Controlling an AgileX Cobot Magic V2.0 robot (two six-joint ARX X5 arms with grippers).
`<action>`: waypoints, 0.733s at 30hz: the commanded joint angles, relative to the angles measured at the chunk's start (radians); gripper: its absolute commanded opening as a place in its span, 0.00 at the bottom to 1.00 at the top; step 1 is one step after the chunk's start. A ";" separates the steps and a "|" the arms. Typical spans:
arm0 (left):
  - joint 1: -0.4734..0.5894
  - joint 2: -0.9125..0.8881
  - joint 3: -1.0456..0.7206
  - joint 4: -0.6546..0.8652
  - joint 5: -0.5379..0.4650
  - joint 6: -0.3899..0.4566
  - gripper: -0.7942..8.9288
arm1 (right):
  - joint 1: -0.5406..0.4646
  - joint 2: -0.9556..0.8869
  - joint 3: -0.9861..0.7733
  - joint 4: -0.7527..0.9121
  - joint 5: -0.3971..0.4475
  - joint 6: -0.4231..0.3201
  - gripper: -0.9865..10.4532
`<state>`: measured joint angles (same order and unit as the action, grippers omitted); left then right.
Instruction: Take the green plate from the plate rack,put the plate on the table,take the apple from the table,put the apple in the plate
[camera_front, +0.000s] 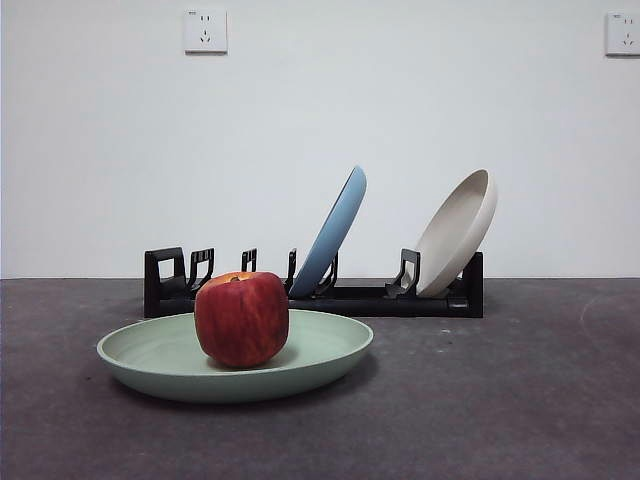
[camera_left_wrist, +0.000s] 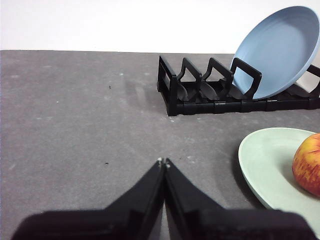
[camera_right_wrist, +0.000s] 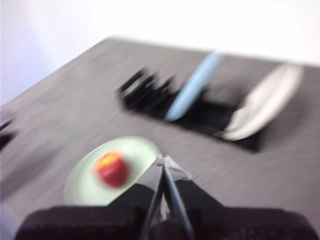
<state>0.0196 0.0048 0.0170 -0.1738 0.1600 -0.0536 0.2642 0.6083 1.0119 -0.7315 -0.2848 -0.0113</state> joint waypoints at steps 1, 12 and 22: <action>0.003 -0.002 -0.013 0.001 -0.001 -0.006 0.08 | -0.090 -0.104 -0.204 0.139 -0.002 -0.002 0.09; 0.003 -0.002 -0.013 0.001 -0.001 -0.006 0.08 | -0.240 -0.463 -0.769 0.548 0.005 -0.005 0.09; 0.003 -0.002 -0.013 0.001 -0.001 -0.006 0.08 | -0.251 -0.591 -0.964 0.550 0.029 0.022 0.09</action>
<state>0.0196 0.0048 0.0170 -0.1738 0.1600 -0.0536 0.0135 0.0265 0.0643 -0.1894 -0.2588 -0.0059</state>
